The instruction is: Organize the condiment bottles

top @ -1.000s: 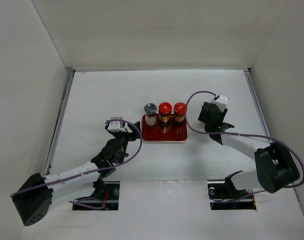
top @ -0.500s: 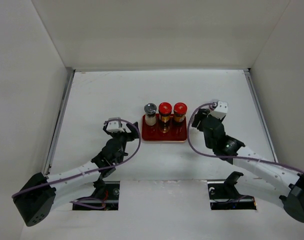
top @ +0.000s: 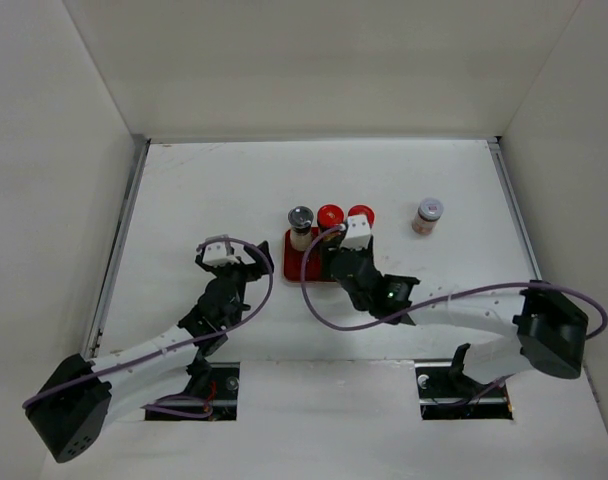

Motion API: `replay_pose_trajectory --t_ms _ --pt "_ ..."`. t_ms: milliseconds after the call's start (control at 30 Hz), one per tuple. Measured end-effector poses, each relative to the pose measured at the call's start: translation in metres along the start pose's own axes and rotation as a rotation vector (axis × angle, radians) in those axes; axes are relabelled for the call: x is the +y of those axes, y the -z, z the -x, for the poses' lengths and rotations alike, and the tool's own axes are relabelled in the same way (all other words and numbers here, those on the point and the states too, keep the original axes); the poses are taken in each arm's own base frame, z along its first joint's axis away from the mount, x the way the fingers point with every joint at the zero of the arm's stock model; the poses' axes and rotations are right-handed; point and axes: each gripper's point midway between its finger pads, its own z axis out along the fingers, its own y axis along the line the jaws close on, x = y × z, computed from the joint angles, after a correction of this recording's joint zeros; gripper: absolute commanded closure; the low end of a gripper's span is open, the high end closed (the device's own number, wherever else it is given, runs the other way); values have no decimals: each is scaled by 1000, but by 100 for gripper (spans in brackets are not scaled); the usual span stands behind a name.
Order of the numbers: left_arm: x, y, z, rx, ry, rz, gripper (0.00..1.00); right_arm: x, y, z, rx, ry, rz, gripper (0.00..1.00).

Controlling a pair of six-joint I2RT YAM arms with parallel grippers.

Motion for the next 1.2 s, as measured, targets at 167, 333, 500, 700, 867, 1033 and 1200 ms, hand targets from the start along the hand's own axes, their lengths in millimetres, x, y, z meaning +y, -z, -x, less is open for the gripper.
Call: replay_pose_trajectory --t_ms 167,333,500,700,867,1033,1200 --pt "5 1 1 -6 10 10 8 41 -22 3 -27 11 49 38" --pt "7 2 1 -12 21 10 8 62 -42 -8 -20 27 62 36" --pt "6 3 4 -19 32 1 8 64 -49 -25 8 51 54 29" --pt "5 5 3 -20 40 -8 7 68 -48 -16 -20 -1 67 0" --pt "5 5 2 -16 39 -7 7 53 -24 12 -72 -61 89 0" --pt "5 5 1 -14 37 -7 7 -13 4 66 -201 -214 34 4" --pt "4 6 0 -11 36 -12 7 -146 -13 106 -308 -348 -275 64"
